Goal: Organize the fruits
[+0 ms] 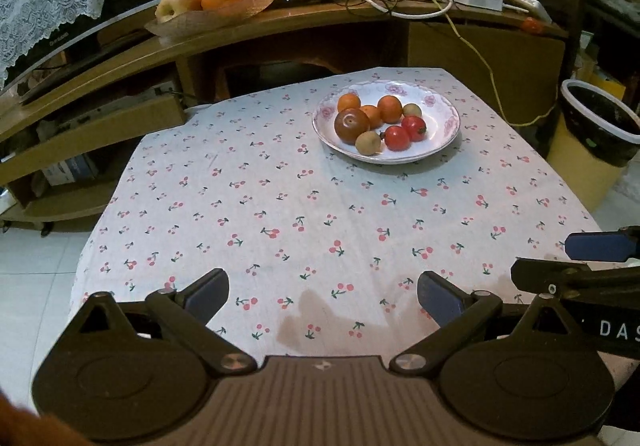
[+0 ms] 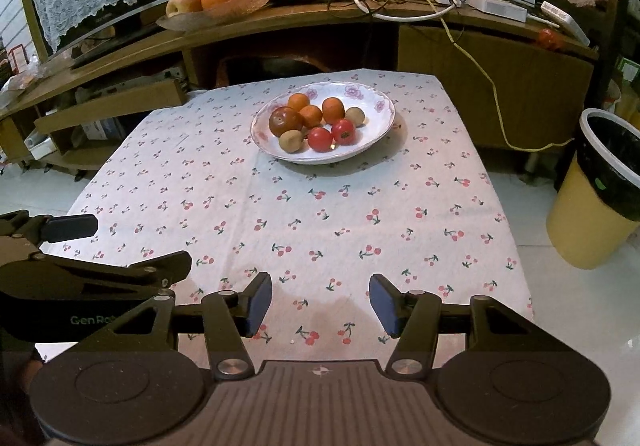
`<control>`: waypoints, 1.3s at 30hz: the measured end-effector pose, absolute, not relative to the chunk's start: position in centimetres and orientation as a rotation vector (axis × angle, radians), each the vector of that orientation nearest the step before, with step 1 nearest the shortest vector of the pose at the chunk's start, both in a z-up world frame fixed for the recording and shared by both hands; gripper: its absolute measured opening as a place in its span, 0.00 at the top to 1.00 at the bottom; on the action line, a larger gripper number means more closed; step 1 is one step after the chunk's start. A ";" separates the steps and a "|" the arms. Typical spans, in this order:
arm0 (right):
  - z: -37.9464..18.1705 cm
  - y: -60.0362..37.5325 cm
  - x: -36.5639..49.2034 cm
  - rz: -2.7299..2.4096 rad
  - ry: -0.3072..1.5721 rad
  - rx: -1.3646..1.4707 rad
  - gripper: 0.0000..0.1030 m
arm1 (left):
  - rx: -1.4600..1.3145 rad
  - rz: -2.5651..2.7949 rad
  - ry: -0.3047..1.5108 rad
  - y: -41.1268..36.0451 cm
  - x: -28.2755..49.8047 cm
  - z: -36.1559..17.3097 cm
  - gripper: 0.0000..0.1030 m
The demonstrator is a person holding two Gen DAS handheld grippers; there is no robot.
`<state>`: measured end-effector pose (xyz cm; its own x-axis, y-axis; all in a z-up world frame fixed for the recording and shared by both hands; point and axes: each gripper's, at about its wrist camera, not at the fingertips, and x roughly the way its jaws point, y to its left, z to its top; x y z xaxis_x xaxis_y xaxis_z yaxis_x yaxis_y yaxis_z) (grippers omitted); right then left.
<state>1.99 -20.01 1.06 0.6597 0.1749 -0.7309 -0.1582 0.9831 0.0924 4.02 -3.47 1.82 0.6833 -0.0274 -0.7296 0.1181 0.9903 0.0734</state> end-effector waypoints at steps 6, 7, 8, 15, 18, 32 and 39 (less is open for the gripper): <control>1.2 -20.0 1.3 0.186 0.826 0.030 0.46 | 0.114 -0.082 0.809 -3.4 3.3 2.0 0.00; 1.1 -20.0 1.3 0.185 0.826 0.030 0.46 | 0.115 -0.081 0.809 -3.4 3.2 2.0 0.00; 1.1 -20.0 1.2 0.185 0.827 0.029 0.46 | 0.115 -0.080 0.808 -3.4 3.2 2.0 0.00; 1.0 -19.7 0.8 0.189 0.832 0.022 0.46 | 0.118 -0.067 0.805 -3.2 2.6 2.1 0.00; 1.0 -19.6 0.7 0.192 0.833 0.021 0.46 | 0.119 -0.066 0.806 -3.2 2.5 2.0 0.00; 0.7 -19.3 0.4 0.198 0.840 0.014 0.46 | 0.137 -0.047 0.799 -3.0 1.7 2.0 0.00; 0.6 -19.2 0.3 0.199 0.843 0.011 0.45 | 0.144 -0.041 0.797 -3.0 1.7 1.9 0.00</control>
<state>0.31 -19.21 0.63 0.6477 0.1791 -0.7406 -0.1703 0.9814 0.0885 1.66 -3.01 1.92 0.6984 0.0179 -0.7155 0.0905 0.9895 0.1131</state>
